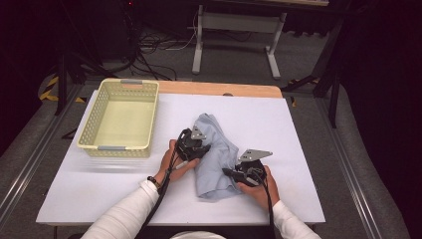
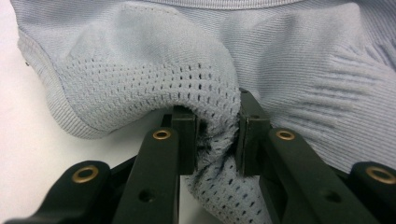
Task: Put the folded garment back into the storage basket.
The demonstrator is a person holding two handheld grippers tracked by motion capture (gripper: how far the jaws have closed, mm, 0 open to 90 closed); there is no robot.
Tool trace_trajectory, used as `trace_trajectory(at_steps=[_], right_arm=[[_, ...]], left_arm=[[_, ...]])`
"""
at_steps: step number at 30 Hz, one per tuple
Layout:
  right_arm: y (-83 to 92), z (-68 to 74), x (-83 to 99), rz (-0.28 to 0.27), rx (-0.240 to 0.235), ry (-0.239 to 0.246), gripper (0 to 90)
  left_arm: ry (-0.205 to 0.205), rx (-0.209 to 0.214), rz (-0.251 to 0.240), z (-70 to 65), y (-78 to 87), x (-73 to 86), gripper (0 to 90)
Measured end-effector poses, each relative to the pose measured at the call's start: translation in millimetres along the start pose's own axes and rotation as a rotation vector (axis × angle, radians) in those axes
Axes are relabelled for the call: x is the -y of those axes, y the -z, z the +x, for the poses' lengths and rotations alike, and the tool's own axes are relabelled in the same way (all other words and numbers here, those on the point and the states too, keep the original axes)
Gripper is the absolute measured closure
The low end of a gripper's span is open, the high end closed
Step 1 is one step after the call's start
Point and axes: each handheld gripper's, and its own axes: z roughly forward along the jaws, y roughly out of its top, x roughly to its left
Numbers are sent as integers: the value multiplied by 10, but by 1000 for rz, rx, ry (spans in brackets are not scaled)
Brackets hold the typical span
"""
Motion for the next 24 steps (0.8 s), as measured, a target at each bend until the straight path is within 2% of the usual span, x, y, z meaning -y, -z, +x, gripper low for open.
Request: trace_trajectory(at_steps=[13, 24], right_arm=[[46, 28, -8, -31, 11, 12, 783], [107, 71, -43, -70, 20, 36, 786]], left_arm=[[-32, -5, -28, -13, 63, -33, 760], [-32, -7, -62, -12, 147, -70, 760]])
